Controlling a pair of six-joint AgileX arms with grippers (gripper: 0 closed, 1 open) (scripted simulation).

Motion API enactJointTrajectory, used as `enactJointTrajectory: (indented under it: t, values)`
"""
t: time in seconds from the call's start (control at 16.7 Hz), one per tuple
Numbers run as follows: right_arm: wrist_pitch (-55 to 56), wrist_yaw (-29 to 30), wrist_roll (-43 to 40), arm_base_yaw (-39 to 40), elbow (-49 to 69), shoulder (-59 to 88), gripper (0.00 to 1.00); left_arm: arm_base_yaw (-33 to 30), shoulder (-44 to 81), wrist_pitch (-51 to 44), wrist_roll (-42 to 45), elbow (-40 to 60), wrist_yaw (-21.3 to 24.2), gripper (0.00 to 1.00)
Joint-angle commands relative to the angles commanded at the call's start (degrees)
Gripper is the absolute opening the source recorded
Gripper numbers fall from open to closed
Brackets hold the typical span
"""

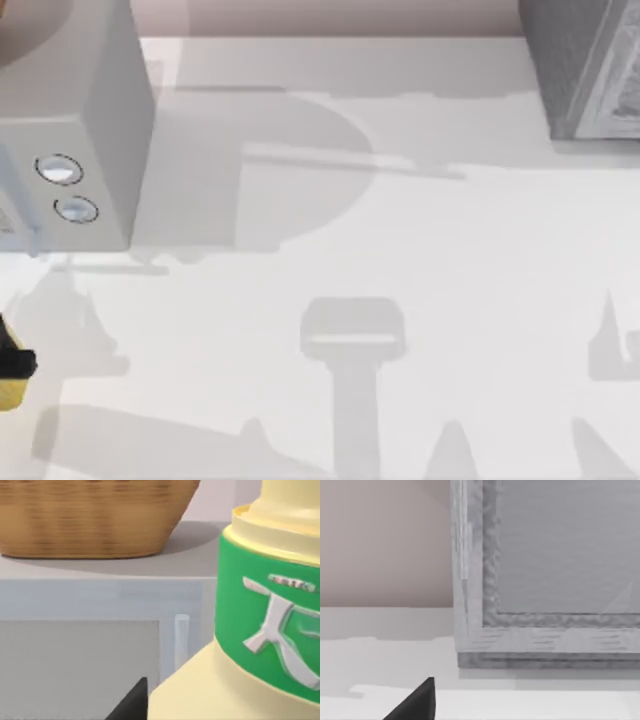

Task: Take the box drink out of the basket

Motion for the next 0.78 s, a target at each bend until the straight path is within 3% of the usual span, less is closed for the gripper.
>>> enactJointTrajectory:
  t: [0.12,0.3,0.78]
  values:
    - [0.00,0.00,0.00,0.00,0.00,0.00,1.00,-3.62,4.20,3.80,0.76,1.60,-3.91,0.00]
    - [0.00,0.00,0.00,0.00,0.00,0.00,1.00,-11.68,14.01,12.87,2.60,5.70,-13.56,0.00]
    - [0.00,0.00,0.00,0.00,0.00,0.00,1.00,-39.55,52.04,45.57,8.19,19.23,-48.91,0.00]
